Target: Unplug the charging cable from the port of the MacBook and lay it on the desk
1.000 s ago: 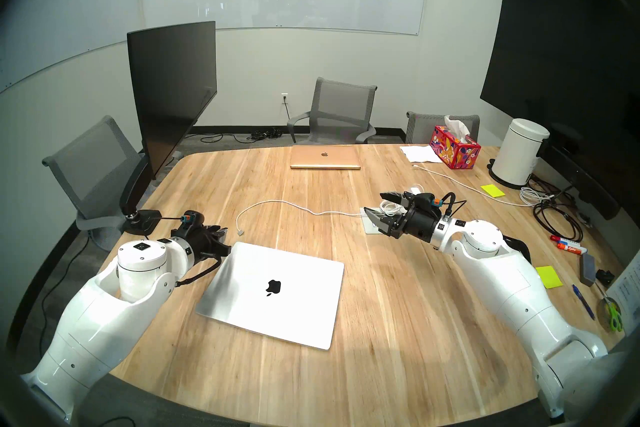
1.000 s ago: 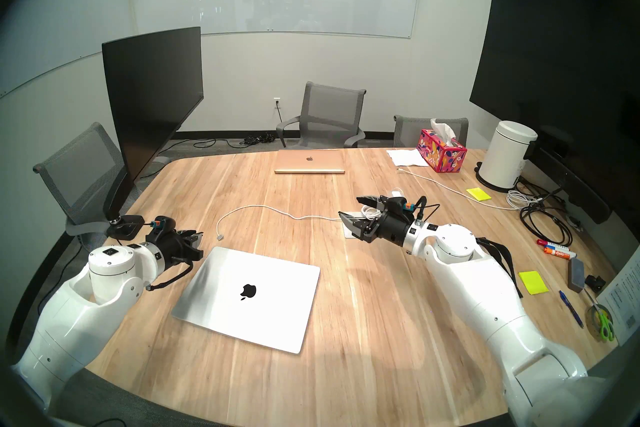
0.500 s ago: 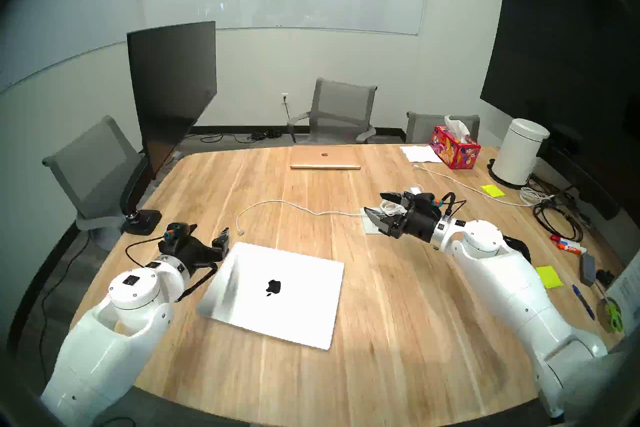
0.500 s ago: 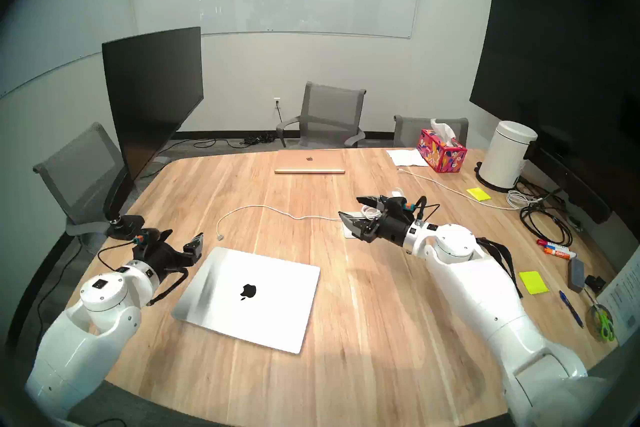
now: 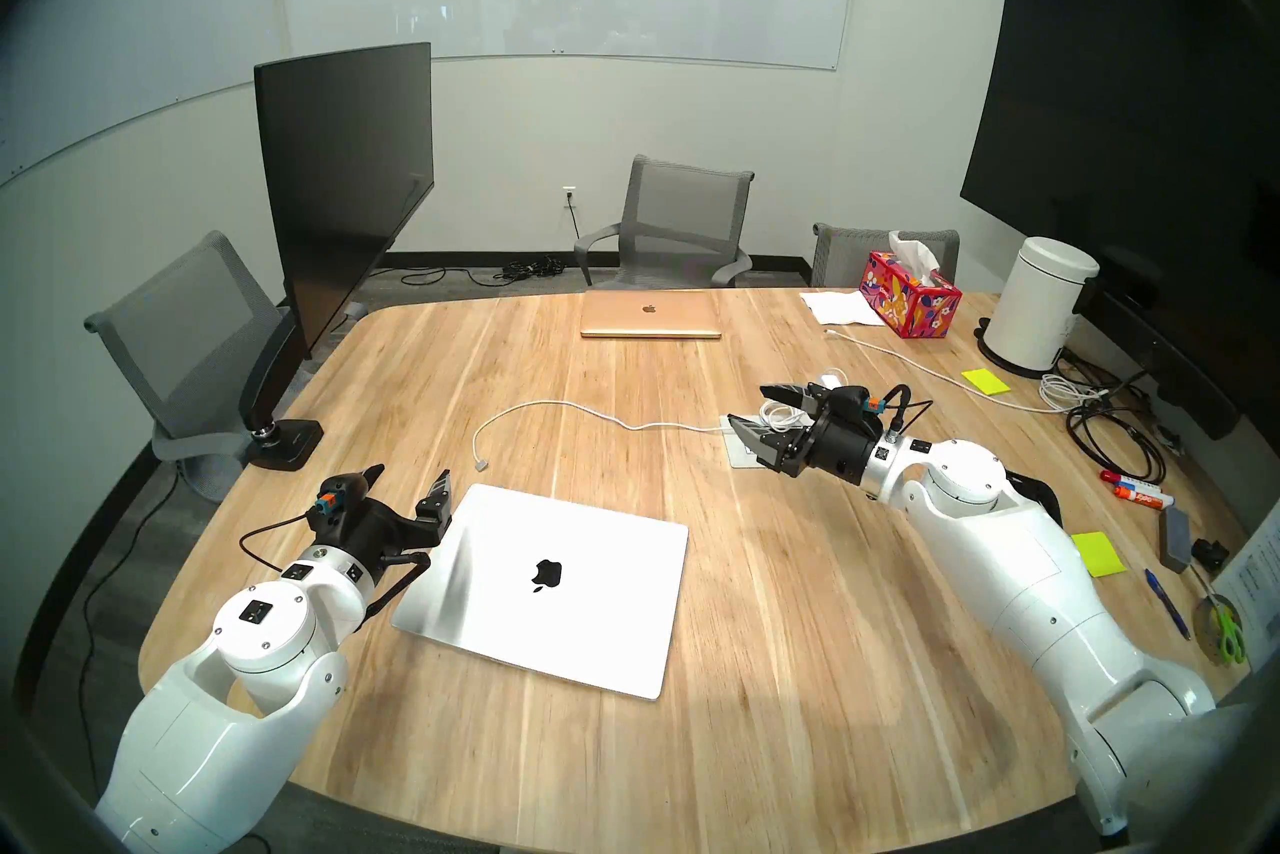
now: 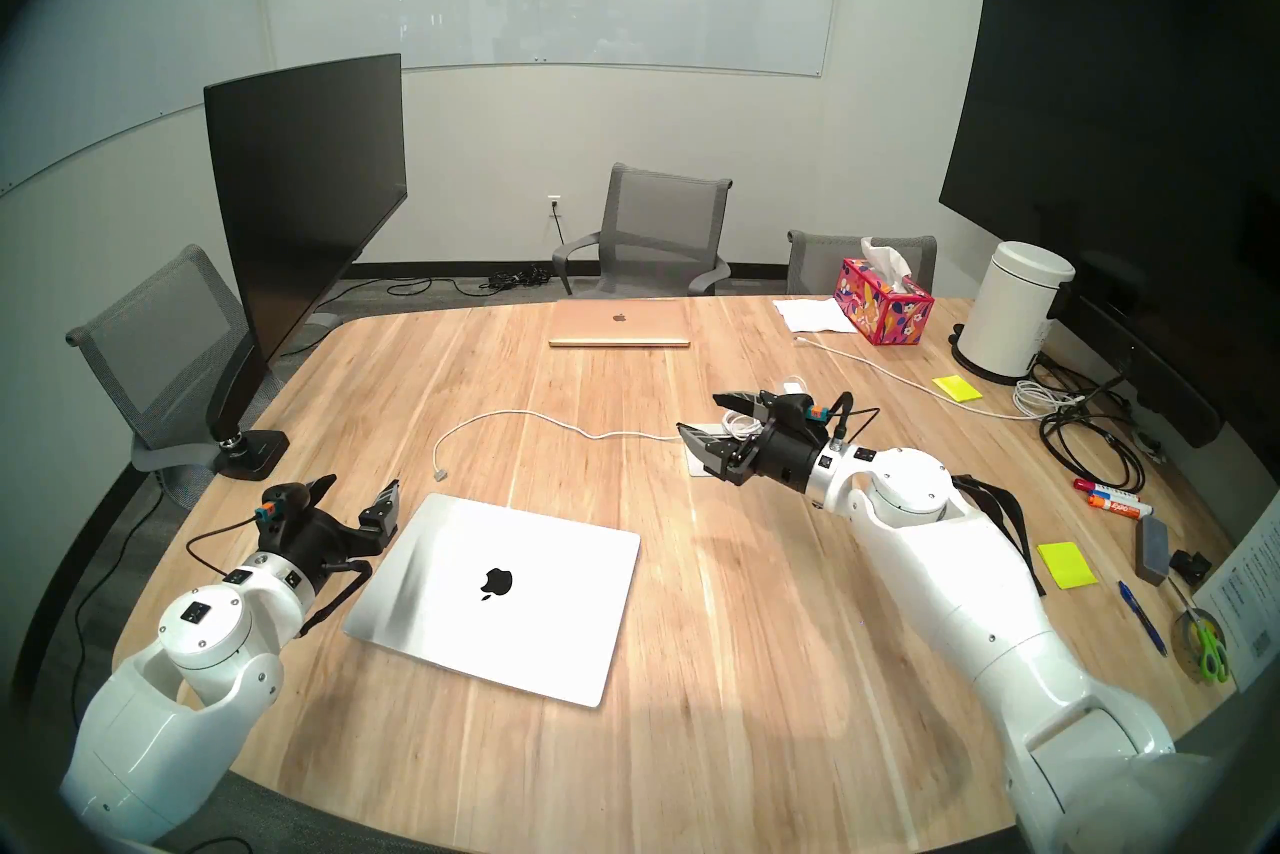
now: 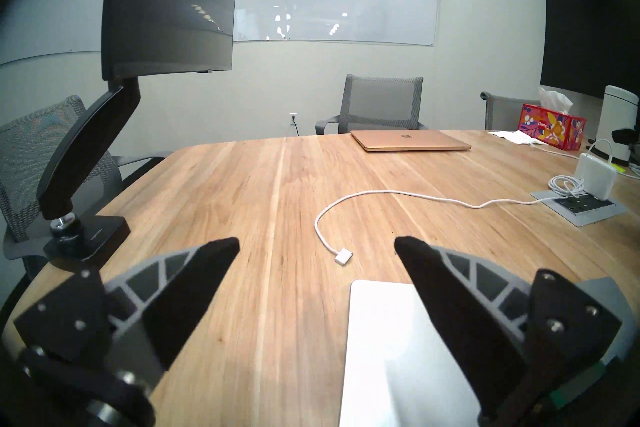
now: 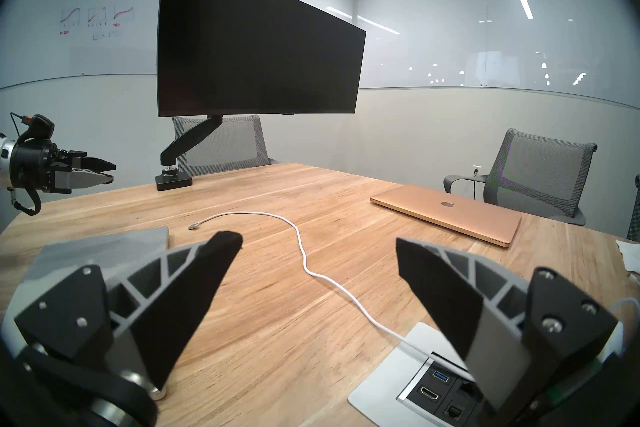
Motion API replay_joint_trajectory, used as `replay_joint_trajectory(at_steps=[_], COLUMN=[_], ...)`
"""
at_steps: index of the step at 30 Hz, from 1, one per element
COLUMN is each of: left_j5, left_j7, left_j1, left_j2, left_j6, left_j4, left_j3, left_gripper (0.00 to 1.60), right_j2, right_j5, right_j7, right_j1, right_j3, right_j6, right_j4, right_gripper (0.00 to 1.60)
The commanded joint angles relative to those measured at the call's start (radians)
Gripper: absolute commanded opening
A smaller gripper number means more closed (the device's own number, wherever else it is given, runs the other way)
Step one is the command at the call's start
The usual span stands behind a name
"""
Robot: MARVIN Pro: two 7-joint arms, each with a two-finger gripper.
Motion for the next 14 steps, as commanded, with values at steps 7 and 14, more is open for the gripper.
replay_joint_trajectory(at_steps=[7,14], left_j5=[0.004,0.008], left_j7=[-0.012,-0.016], left_j1=[0.004,0.004], left_j2=[-0.004,-0.009], left_j6=[-0.021,-0.020], left_j4=[-0.021,-0.021], left_j3=[-0.012,-0.015], left_gripper=[1.60,1.60], right_j2=[0.002,0.002], right_j5=[0.004,0.004], right_j7=[-0.001,-0.001], right_j1=[0.013,0.013], right_j3=[0.008,0.008], right_j6=[0.002,0.002], right_j4=[-0.017,-0.017], right_gripper=[1.60,1.60])
